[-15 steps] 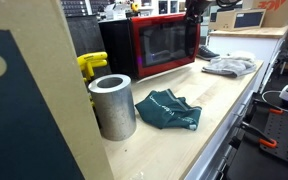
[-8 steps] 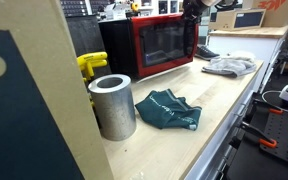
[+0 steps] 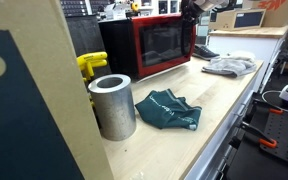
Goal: Close the microwave door.
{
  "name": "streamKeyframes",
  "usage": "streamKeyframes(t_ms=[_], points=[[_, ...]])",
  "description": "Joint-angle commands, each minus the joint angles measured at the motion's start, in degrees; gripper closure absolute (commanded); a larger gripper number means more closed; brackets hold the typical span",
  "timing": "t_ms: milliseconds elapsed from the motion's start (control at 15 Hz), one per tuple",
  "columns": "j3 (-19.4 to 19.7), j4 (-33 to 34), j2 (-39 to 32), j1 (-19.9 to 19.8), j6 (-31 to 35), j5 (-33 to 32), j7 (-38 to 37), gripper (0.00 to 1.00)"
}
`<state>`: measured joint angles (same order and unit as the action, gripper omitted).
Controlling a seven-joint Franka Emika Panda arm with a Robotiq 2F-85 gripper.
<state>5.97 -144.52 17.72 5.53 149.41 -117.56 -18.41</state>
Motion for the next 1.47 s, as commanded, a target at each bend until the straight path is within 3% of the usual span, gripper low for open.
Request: streamKeyframes(t_ms=[0,733,1400], points=[[1.05,3.35,-3.56,0.06,1.15,-3.66,-2.02,1.0],[4.81,12.9,-11.76,-0.04,0.51,-10.7,-3.97,1.0],[5.72,14.05,-13.55,-0.59,-0.62,-14.01,-6.56,1.0]])
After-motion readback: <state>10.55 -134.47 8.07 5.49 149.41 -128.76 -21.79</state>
